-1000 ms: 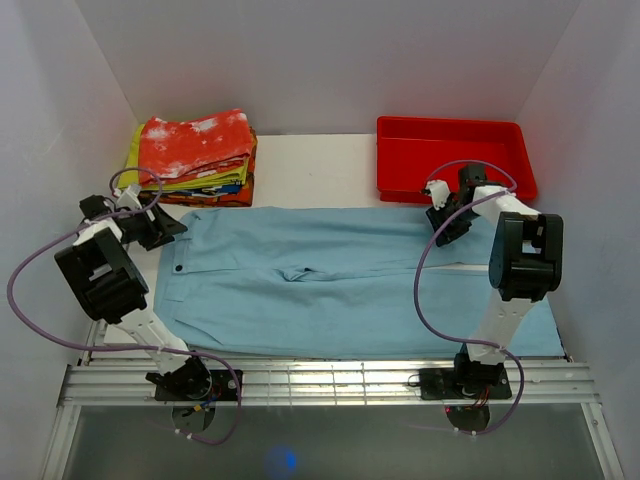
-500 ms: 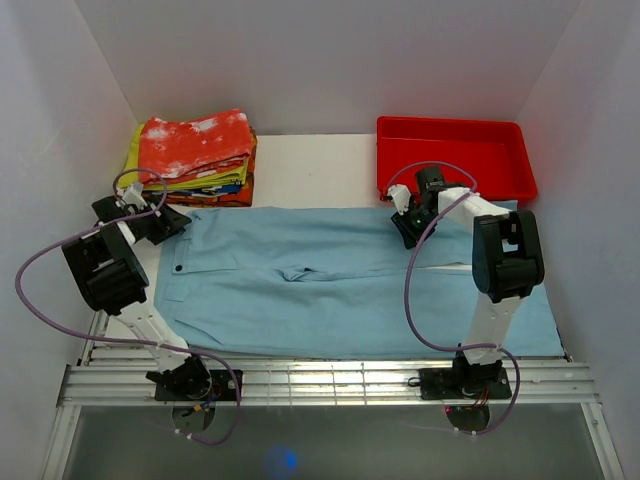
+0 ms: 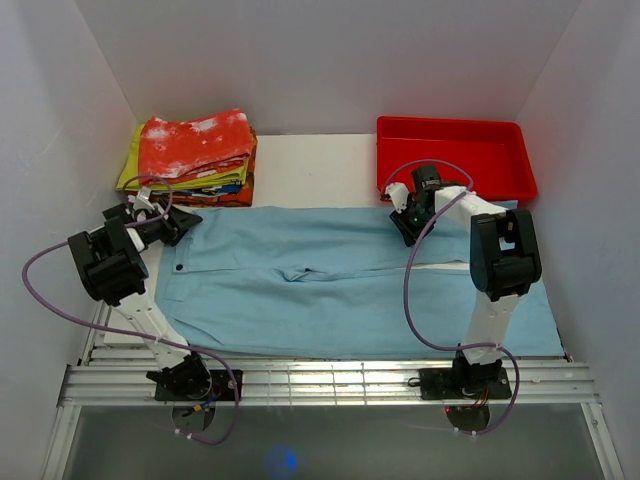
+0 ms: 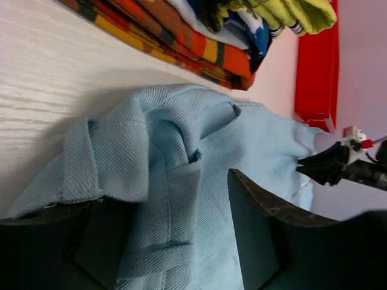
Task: Fold and stack the trousers
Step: Flatten the trousers out
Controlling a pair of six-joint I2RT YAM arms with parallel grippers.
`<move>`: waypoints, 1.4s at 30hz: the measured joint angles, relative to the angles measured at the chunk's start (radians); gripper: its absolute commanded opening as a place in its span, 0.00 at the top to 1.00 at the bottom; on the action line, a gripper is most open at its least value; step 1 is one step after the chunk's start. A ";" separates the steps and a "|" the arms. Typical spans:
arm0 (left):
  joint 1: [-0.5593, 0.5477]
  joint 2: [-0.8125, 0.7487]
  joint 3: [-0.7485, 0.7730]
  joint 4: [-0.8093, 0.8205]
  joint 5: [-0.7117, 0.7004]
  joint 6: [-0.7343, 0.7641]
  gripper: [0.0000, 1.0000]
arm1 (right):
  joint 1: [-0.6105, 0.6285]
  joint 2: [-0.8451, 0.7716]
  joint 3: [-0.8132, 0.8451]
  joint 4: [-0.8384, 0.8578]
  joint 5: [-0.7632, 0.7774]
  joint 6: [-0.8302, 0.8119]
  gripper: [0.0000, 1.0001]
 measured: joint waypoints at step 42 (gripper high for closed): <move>-0.056 -0.076 0.240 -0.349 -0.383 0.329 0.51 | 0.020 -0.068 -0.083 0.044 0.038 0.000 0.59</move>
